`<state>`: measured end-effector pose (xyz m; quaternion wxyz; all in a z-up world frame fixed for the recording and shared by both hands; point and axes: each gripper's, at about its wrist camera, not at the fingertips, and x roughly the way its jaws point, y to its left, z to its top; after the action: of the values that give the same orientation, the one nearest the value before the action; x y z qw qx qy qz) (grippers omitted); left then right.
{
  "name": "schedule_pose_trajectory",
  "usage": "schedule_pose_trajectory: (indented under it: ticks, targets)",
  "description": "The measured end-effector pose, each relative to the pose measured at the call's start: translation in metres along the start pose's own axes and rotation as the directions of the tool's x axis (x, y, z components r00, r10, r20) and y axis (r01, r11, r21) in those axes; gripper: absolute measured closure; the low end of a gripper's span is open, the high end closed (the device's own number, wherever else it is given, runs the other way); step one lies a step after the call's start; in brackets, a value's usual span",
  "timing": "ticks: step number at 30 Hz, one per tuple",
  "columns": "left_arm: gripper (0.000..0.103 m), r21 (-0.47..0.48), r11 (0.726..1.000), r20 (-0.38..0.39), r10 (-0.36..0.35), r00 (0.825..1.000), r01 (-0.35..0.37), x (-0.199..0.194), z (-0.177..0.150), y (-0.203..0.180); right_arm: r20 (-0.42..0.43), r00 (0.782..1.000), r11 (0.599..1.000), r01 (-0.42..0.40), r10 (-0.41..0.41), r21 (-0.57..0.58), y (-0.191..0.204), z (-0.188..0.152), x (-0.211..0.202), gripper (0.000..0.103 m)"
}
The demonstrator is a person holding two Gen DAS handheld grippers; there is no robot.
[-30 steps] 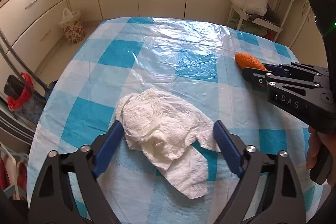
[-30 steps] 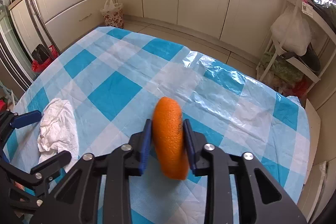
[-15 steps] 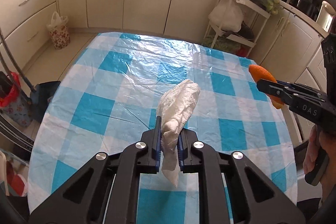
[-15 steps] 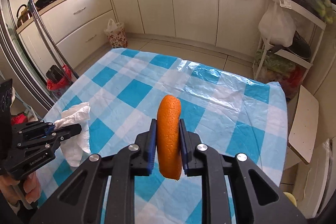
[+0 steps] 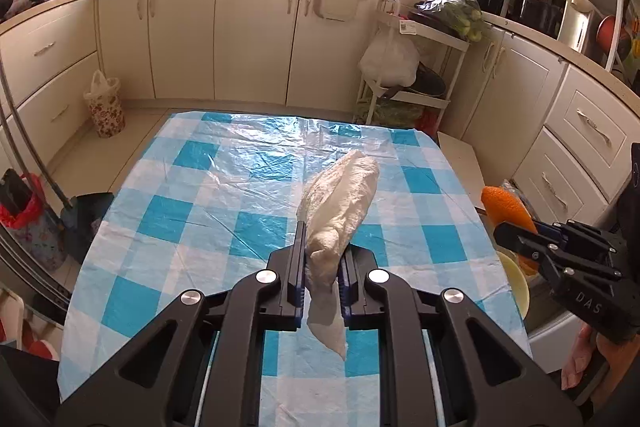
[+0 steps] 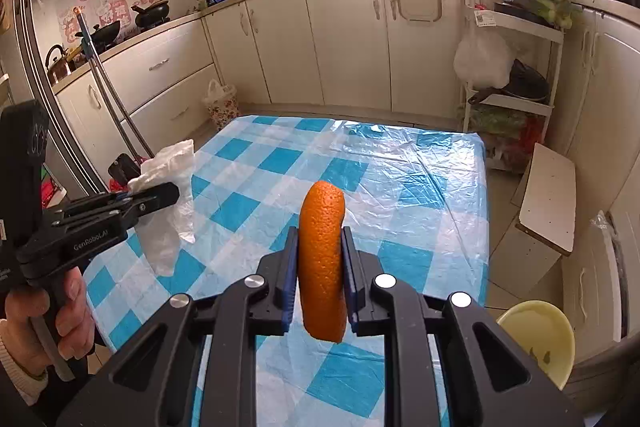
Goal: Collect trash
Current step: 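Carry the orange item and tissue in both grippers to the yellow bucket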
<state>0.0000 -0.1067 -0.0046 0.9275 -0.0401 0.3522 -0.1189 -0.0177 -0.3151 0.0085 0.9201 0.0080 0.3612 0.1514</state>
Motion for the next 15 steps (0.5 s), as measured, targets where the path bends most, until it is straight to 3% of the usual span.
schedule_pose_trajectory:
  ticks: [6,15]
  targets:
    - [0.090,0.036,0.999,0.013,-0.001,1.000,0.001,-0.009,-0.001,-0.022,0.027,0.999,0.999,0.036,-0.036,-0.013,-0.007,-0.005,-0.005,0.082]
    - [0.090,0.085,0.996,0.006,-0.015,1.000,0.014,-0.005,-0.004,-0.051,0.062,0.995,0.994,0.067,-0.072,0.083,-0.041,-0.013,-0.021,0.081]
